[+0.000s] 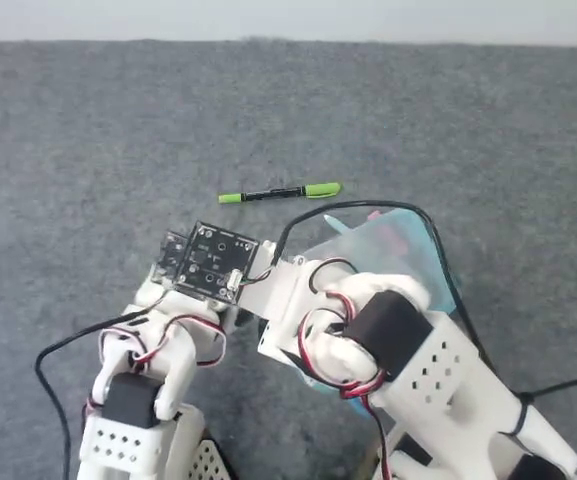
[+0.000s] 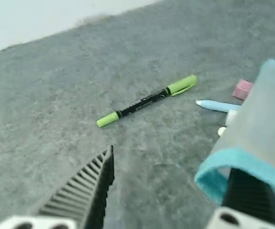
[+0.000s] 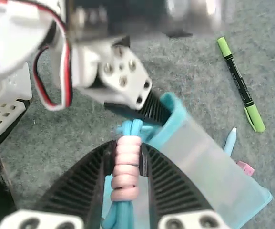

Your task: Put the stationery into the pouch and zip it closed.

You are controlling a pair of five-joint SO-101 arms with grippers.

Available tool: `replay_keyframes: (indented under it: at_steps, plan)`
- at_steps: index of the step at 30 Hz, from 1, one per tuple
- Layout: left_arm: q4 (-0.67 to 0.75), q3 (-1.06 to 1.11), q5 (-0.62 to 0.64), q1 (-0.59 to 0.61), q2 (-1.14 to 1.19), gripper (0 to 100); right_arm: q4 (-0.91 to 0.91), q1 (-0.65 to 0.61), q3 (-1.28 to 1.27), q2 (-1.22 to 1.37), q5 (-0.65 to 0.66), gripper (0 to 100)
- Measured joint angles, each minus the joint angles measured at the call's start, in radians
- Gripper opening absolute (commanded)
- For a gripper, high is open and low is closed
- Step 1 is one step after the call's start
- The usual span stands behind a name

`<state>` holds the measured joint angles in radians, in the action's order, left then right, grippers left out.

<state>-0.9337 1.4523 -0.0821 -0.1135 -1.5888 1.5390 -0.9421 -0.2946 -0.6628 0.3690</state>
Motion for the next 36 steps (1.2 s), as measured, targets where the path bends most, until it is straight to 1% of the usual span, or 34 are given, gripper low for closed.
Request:
replay_keyframes:
  at_steps: [5,7,9,15,19,26,30,34,36]
  plan:
    - [0.006,0.002,0.0,-0.049,0.0,36,-0.002,-0.04,-0.002,0.0,0.0,0.7]
    - [0.029,0.012,0.0,-0.051,0.0,34,-0.002,-0.063,-0.002,0.0,-0.002,0.7]
    - [0.055,0.028,0.0,-0.058,0.002,27,-0.002,-0.068,-0.002,0.0,0.0,0.7]
    - [0.144,0.066,0.0,-0.068,0.0,1,-0.003,-0.061,-0.002,0.002,0.003,0.7]
    - [0.196,0.083,0.005,-0.069,0.002,1,-0.003,-0.018,-0.002,0.002,0.003,0.7]
    - [0.212,0.084,-0.005,-0.063,0.002,1,-0.003,0.032,-0.025,0.002,0.035,0.7]
    - [0.212,0.084,0.026,0.032,-0.014,1,-0.005,0.083,-0.035,0.002,0.041,0.7]
    - [0.206,0.084,0.049,0.172,-0.101,1,-0.025,0.135,-0.035,0.002,0.041,0.7]
    - [0.173,0.084,0.052,0.21,-0.15,1,-0.034,0.153,-0.035,0.002,0.041,0.7]
